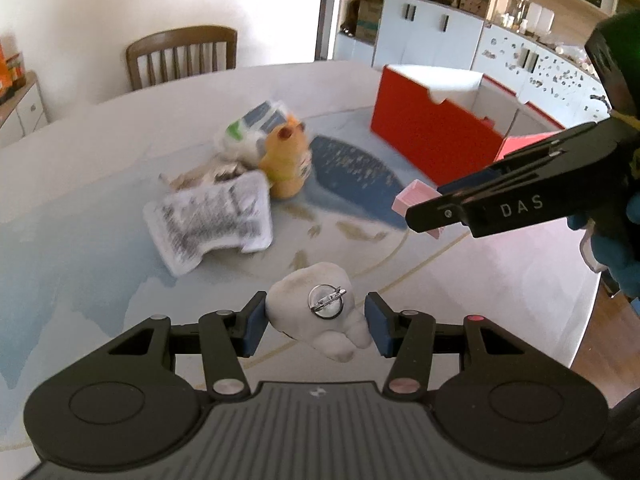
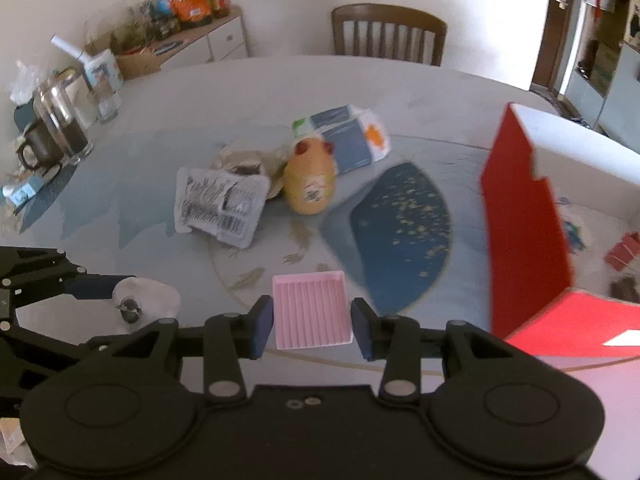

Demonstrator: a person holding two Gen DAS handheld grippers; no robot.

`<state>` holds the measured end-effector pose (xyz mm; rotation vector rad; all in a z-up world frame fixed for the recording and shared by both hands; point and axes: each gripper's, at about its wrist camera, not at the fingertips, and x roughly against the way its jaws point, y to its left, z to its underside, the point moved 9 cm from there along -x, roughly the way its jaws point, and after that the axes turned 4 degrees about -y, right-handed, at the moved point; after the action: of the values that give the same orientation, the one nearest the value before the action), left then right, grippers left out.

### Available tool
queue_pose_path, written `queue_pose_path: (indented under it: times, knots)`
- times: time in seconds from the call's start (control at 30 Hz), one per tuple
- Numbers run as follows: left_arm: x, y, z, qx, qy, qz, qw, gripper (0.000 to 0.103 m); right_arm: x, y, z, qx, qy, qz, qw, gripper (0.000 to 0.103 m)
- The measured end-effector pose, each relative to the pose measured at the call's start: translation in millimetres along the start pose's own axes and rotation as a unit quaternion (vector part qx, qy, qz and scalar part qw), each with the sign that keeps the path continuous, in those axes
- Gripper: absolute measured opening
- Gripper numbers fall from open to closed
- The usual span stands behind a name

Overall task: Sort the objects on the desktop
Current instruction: 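Carry the white plush and pink tray over the red box with both tools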

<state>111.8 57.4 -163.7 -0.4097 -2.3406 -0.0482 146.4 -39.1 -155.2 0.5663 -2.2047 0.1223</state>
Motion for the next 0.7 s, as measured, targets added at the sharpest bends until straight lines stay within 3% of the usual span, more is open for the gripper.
queue_pose_path:
  times: [0.7]
  knots:
    - [-3, -86, -77, -0.027, -0.047, 0.002, 0.9986, 0.052, 79, -97, -24, -0.035, -0.067, 0.014, 0.997, 0.041]
